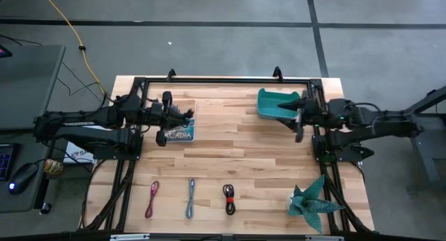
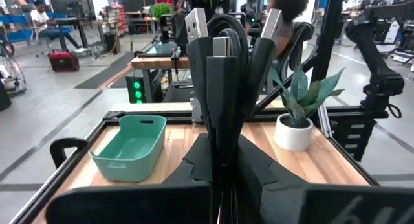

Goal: Pick and place USB-C Cables
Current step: Put the left black charger cable into the green bin

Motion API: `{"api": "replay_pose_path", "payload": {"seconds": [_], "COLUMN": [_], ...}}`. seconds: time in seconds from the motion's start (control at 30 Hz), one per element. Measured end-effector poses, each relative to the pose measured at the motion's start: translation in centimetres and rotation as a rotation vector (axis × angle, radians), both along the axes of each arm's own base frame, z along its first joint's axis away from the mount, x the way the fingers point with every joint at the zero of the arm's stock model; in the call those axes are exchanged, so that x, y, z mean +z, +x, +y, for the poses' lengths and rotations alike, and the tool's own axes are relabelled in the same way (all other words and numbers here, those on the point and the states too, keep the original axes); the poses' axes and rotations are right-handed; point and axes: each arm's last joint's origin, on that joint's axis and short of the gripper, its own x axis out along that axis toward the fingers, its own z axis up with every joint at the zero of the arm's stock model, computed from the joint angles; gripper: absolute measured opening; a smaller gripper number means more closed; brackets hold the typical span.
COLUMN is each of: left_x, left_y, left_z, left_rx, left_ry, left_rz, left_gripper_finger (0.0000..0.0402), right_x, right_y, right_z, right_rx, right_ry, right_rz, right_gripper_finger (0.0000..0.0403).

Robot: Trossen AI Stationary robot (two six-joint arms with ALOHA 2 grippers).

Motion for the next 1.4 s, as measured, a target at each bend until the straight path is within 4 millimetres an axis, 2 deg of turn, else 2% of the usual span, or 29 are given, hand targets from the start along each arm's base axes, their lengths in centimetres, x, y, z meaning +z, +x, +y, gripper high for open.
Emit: {"api": "replay_pose_path", "payload": {"seconds": [0.3,0.47,0.7,1.0,1.4], "left_x": [-0.9,-1.4,-1.8,-2.5,-3.0], "left_y": [4.0,5.9,9.2,13.0,16.7], "left_z": [1.0,1.5,2.9,3.9,4.6], "left_rx": [0.000,0.004,0.024,0.022,-0.036], "left_ry": [0.017,0.032,-0.019,-0.040,-0.061], "left_rz": [-0.070,-0.133,-0.100,-0.093,-0.128], "left_gripper_finger": [0.0008,0.0008,0.0008,0.0008,0.0008], "right_x": [-0.7,-1.3,-2.3,-2.8,-2.8], "right_y": [5.9,8.0,10.6,11.6,11.6], "right_z": [-1.7,-2.9,-3.6,-3.7,-3.6], "right_rx": [0.037,0.104,0.178,0.205,0.237], "right_ry": [-0.077,-0.059,-0.048,-0.057,-0.014], "right_rz": [-0.077,-0.130,-0.208,-0.246,-0.244], "right_gripper_finger": [0.0232,0.0232,0.0232,0.0231,0.0231]}}
